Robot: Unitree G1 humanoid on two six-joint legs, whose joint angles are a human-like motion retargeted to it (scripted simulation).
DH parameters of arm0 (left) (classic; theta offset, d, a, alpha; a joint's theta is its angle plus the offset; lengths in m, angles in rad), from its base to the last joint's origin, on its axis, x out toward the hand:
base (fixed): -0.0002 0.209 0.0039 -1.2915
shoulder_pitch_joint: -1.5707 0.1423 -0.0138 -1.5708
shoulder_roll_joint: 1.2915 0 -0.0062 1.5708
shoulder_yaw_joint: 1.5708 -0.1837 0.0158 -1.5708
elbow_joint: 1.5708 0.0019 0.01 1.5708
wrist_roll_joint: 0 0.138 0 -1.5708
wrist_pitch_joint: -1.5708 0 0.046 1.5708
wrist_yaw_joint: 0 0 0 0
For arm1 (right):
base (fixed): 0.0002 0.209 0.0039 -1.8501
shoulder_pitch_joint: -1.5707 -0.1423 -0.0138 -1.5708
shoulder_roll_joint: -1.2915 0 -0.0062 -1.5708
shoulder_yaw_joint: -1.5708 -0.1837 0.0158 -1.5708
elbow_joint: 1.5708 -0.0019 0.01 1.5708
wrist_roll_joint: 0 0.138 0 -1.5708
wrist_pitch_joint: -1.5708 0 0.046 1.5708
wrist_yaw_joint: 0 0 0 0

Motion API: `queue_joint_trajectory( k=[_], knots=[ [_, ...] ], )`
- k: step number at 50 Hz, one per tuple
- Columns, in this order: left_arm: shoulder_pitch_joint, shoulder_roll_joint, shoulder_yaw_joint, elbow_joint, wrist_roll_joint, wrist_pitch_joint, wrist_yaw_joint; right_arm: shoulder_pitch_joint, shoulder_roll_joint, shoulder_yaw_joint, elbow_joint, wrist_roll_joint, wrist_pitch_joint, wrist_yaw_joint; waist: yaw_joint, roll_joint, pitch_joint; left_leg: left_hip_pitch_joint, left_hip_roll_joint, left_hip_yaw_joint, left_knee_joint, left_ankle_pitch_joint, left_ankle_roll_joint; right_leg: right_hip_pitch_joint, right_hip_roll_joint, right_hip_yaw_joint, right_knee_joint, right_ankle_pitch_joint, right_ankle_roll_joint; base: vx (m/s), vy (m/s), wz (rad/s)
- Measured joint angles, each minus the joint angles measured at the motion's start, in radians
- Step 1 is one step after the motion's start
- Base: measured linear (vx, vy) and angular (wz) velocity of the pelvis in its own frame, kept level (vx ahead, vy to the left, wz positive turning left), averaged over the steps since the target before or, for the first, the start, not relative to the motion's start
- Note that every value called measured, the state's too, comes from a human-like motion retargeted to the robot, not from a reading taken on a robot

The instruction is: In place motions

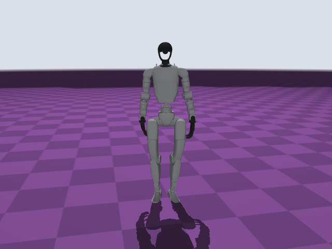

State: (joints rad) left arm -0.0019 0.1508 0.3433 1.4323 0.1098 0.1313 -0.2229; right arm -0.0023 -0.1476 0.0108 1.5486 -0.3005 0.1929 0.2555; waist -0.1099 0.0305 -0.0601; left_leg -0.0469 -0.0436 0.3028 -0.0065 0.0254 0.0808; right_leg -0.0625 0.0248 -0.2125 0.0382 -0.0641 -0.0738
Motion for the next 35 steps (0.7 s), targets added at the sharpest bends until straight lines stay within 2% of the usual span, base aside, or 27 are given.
queue_joint_trajectory(
  k=[2, 7, 10, 17, 20, 23, 30, 33, 35],
  knots=[
    [0.009, -0.009, 0.006, -0.007, -0.013, -0.007, 0.004, -0.008, 0.010, 0.004, -0.014, -0.079, 0.011, -0.006, 0.017, -0.002, 0.001, -0.001, -0.002, 0.005, -0.001, -0.002, 0.006, 0.000, 0.000, 0.019, 0.000, 0.002, 0.004, -0.02, 0.09, -0.43],
    [0.035, -0.015, 0.028, 0.037, -0.014, 0.006, -0.029, -0.013, 0.025, 0.070, -0.078, -0.179, -0.020, 0.000, -0.084, 0.007, 0.009, -0.003, -0.021, -0.058, -0.009, 0.009, 0.022, 0.000, -0.007, -0.048, -0.007, 0.011, 0.002, 0.03, 0.05, 0.58],
    [0.054, -0.012, 0.040, 0.076, 0.023, 0.029, -0.050, -0.018, 0.038, 0.088, -0.095, -0.214, -0.026, 0.000, -0.104, 0.006, 0.010, -0.006, -0.027, -0.067, -0.013, 0.012, 0.029, 0.000, -0.010, -0.059, -0.009, 0.013, 0.006, 0.03, 0.07, 0.20],
    [0.120, -0.012, 0.045, 0.110, 0.066, 0.049, -0.091, -0.032, 0.035, 0.112, -0.078, -0.249, -0.017, 0.005, -0.087, -0.017, 0.015, -0.005, -0.046, -0.075, -0.015, 0.007, 0.040, -0.002, -0.029, -0.062, -0.011, 0.019, 0.021, 0.02, 0.04, 0.10],
    [0.143, -0.016, 0.058, 0.112, 0.055, 0.039, -0.088, -0.032, 0.027, 0.098, -0.077, -0.236, -0.018, 0.019, -0.164, -0.025, 0.007, 0.007, -0.067, -0.167, -0.019, -0.004, 0.035, -0.001, -0.065, -0.151, -0.008, 0.007, 0.037, 0.04, 0.08, 1.29],
    [0.161, -0.025, 0.088, 0.114, 0.027, 0.035, -0.078, -0.024, 0.022, 0.085, -0.074, -0.199, -0.018, 0.018, -0.155, -0.037, 0.010, 0.009, -0.075, -0.178, -0.015, -0.011, 0.038, 0.000, -0.079, -0.155, 0.003, 0.001, 0.043, 0.06, 0.11, 0.25],
    [0.147, -0.017, 0.108, 0.132, 0.016, 0.051, -0.074, -0.012, 0.010, 0.035, -0.061, -0.158, -0.027, 0.027, -0.055, -0.042, 0.026, -0.004, -0.067, -0.127, 0.021, -0.029, 0.061, -0.012, -0.070, -0.101, 0.089, -0.030, 0.054, 0.06, 0.10, -0.49],
    [0.136, -0.011, 0.123, 0.121, 0.022, 0.052, -0.074, -0.014, 0.005, 0.038, -0.061, -0.160, -0.044, 0.013, 0.134, -0.063, 0.025, 0.009, -0.031, 0.069, 0.023, -0.063, 0.047, -0.093, -0.044, 0.097, 0.271, -0.061, 0.071, 0.02, 0.10, -2.97],
    [0.131, -0.005, 0.116, 0.116, 0.013, 0.050, -0.076, -0.011, 0.005, 0.026, -0.065, -0.144, -0.062, -0.004, 0.190, -0.072, 0.036, 0.024, -0.018, 0.143, 0.028, -0.073, 0.040, -0.136, -0.028, 0.148, 0.328, -0.072, 0.063, -0.01, 0.06, -1.85]
  ],
)
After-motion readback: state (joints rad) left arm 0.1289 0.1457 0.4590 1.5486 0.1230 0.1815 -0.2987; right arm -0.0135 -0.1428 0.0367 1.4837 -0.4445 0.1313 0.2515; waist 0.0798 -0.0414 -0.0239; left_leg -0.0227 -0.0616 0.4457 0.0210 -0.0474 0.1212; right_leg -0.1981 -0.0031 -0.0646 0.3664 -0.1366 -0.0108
